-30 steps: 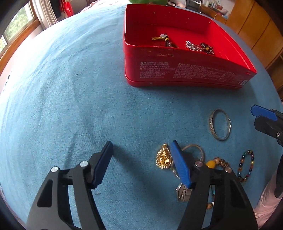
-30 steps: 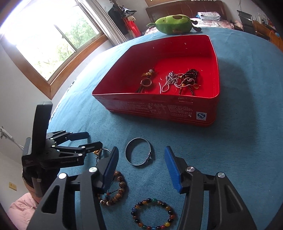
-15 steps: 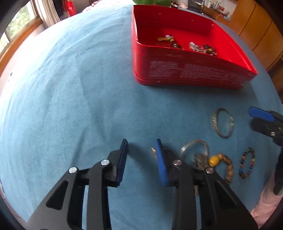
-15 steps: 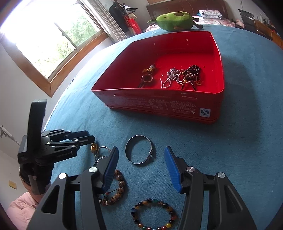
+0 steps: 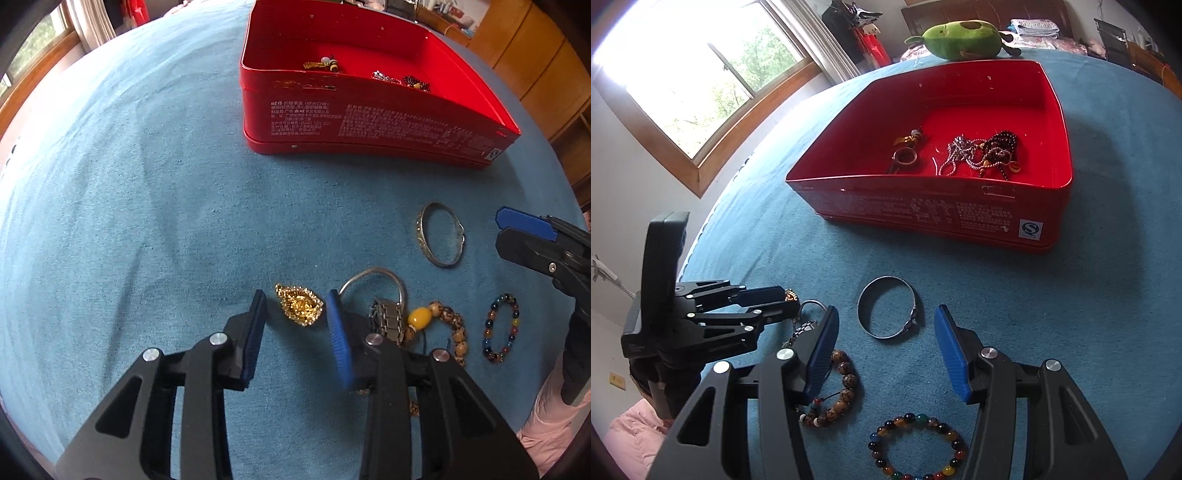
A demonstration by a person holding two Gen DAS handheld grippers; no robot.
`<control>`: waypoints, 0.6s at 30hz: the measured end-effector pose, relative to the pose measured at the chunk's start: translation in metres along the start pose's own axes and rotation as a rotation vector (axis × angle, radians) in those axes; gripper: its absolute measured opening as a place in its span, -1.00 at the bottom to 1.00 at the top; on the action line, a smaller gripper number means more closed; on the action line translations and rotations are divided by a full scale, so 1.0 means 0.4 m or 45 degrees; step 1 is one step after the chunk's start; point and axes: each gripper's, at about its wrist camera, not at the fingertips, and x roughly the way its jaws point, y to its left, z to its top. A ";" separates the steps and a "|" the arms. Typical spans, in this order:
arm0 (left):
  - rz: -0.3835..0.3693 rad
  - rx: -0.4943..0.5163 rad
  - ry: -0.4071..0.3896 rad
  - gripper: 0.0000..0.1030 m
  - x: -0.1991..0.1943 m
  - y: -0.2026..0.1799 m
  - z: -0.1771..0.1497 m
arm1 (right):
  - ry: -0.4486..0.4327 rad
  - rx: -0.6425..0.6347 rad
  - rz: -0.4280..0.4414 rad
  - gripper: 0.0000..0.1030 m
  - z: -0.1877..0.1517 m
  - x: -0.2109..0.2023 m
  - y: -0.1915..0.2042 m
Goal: Organize jewelry
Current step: 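Move both open tools back toward the gold pendant and bracelets, then close the left tool on the gold pendant while the right tool grasps the silver bangle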
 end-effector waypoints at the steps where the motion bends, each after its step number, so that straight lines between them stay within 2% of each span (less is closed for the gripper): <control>1: 0.006 0.001 -0.001 -0.40 0.003 -0.001 -0.002 | 0.000 0.001 0.000 0.05 0.000 0.000 -0.001; 3: 0.021 0.012 -0.011 -0.53 0.002 -0.004 -0.003 | -0.001 0.002 0.001 0.05 0.001 -0.001 -0.003; 8: 0.006 0.027 -0.039 -0.54 -0.004 -0.004 -0.003 | -0.001 0.001 0.006 0.05 0.000 -0.001 -0.003; 15: -0.031 -0.021 -0.095 -0.54 -0.055 0.058 -0.009 | 0.024 -0.019 -0.013 0.04 -0.007 0.016 0.006; 18: -0.043 -0.025 -0.114 -0.54 -0.071 0.067 -0.010 | 0.050 -0.005 -0.030 -0.16 -0.009 0.033 0.001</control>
